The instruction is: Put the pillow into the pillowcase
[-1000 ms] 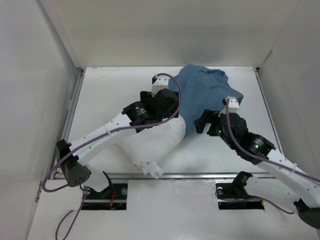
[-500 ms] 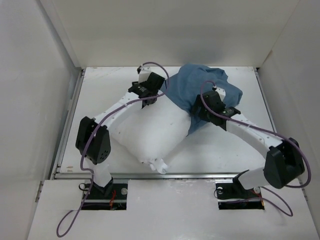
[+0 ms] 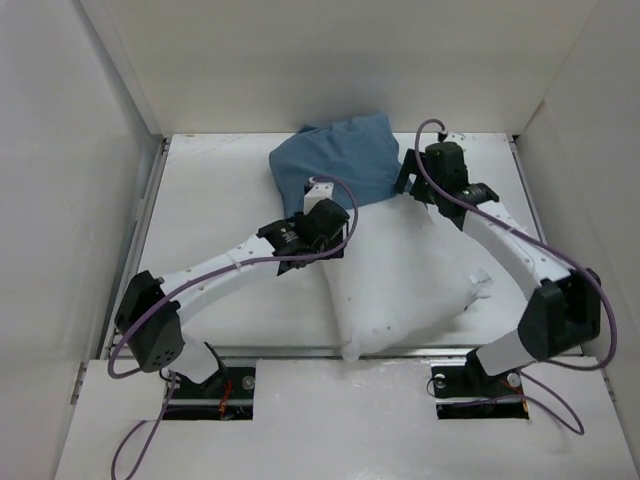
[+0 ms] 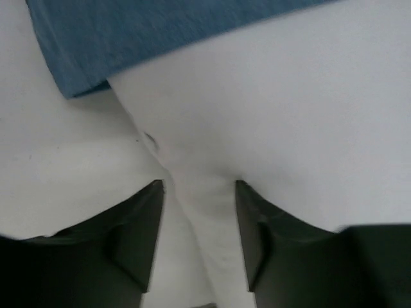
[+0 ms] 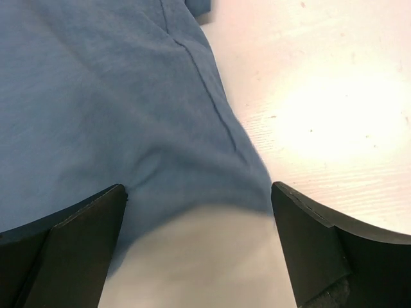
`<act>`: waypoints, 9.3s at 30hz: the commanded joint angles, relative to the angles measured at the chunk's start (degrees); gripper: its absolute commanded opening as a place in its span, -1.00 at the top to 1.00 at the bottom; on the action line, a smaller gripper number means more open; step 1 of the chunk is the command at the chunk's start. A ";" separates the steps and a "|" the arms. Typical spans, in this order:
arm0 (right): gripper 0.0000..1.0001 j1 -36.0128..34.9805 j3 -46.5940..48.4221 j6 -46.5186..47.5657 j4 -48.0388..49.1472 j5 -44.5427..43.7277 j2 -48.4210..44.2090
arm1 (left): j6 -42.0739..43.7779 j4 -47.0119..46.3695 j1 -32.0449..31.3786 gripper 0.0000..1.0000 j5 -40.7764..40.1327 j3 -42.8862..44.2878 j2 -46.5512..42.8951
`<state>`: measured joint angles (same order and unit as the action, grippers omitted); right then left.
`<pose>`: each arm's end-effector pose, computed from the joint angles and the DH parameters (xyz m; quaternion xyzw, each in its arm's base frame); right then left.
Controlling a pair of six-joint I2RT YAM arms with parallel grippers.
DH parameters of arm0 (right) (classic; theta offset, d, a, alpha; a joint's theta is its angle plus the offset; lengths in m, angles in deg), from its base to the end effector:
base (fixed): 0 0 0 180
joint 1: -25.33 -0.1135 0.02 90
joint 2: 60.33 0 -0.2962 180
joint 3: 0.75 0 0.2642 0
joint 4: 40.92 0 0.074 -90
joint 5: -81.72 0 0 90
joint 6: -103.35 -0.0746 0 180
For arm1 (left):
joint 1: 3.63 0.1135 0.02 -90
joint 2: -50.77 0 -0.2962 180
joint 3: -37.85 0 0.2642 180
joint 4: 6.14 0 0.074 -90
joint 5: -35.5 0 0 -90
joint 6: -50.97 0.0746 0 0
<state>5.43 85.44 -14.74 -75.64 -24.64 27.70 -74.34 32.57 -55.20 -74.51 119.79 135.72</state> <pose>0.3746 0.1133 0.3143 0.1269 0.8773 0.0649 0.4583 0.2471 -0.2703 0.2988 0.0568 0.8997 -0.1618 0.4014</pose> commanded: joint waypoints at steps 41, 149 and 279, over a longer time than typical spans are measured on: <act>1.00 -29.05 2.44 15.70 -5.31 -6.32 7.33 | 6.57 -22.69 15.54 -0.99 -2.05 -13.54 6.98; -1.00 -14.12 -17.51 -2.31 26.43 6.77 -8.66 | -0.48 21.36 3.66 -1.00 -29.75 18.98 -1.73; 1.00 -24.13 -16.09 12.03 32.36 14.21 -1.10 | -2.58 -14.87 3.77 1.00 -9.26 -12.31 4.54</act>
<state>-18.13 69.15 4.47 -52.27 -19.85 26.93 -80.28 18.30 -49.17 -84.23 104.75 143.35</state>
